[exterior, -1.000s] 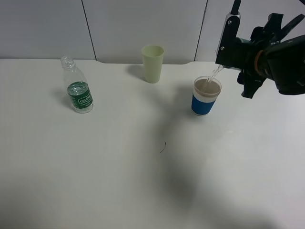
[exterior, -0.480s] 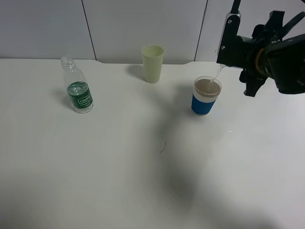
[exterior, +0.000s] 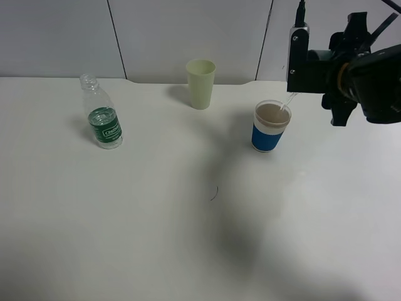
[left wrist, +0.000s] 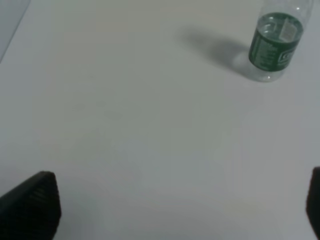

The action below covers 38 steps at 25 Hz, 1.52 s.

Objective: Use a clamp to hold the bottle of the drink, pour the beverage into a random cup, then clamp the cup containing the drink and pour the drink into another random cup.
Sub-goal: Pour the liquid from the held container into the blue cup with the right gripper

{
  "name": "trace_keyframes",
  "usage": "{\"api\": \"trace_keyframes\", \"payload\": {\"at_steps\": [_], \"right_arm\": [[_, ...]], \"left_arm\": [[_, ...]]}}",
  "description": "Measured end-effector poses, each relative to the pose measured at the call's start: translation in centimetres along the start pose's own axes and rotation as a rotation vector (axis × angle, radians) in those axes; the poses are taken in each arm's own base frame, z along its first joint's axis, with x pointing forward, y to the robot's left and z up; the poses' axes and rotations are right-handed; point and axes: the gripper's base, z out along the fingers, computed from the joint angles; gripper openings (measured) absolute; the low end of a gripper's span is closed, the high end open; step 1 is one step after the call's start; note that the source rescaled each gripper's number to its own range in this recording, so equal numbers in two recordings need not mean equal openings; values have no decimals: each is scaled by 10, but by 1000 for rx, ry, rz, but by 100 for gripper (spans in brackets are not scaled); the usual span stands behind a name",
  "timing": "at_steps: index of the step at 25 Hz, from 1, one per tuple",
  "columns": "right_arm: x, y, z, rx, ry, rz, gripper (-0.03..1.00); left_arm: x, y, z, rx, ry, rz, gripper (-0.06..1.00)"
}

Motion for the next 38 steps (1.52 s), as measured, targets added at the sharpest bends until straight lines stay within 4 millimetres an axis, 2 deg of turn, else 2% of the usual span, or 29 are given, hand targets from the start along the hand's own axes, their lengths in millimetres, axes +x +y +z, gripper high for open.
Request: {"api": "trace_keyframes", "payload": {"at_steps": [23, 34, 38], "right_arm": [[0, 0, 0, 1, 0, -302, 1], [-1, 1, 0, -3, -14, -380, 1], [-2, 1, 0, -4, -22, -342, 1]], "left_arm": [[0, 0, 0, 0, 0, 0, 100], [0, 0, 0, 0, 0, 0, 100], [0, 0, 0, 0, 0, 0, 100]]}}
